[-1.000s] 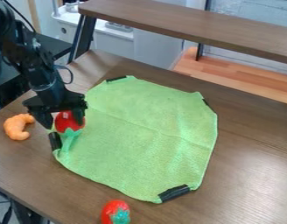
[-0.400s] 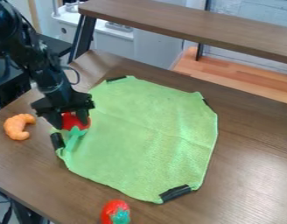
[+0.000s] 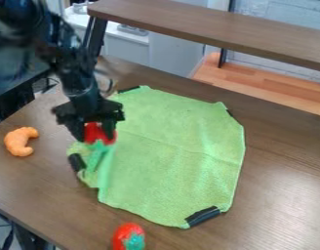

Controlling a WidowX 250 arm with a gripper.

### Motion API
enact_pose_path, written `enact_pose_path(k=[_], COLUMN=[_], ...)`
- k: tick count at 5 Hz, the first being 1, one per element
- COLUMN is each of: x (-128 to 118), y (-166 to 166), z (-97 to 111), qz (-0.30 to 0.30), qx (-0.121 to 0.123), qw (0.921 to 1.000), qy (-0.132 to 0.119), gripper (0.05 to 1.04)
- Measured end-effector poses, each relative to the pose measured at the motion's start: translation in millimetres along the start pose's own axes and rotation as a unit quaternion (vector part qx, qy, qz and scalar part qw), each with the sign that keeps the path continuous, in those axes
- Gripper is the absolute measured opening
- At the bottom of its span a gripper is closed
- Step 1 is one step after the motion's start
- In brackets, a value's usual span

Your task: Remove the red object from the bottom left of the cloth to the left side of the table

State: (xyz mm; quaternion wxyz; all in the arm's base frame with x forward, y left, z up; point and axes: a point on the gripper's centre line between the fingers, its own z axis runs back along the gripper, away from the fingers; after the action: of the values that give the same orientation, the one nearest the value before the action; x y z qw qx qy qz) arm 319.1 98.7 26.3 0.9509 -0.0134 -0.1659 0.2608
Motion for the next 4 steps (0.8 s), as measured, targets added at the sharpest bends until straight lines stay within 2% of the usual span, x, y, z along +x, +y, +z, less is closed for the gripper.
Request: enact_pose_path(k=[1,2,3,4], x=[2.6,6.8,19.3,48.3], y=[-15.2,-25.3,-15.1,19.6], z=[16.3,24.0,28.3,40.9], qz=[-0.013,-0.016,0.021,0.094], qx=[0.022,0.041,0.033,0.021], qw=[0.9995,0.9988,0.9989,0.9941], qy=[-0.016,-0.019,-0.027,-0.05], gripper=[0.732,0.732,0.732,0.732])
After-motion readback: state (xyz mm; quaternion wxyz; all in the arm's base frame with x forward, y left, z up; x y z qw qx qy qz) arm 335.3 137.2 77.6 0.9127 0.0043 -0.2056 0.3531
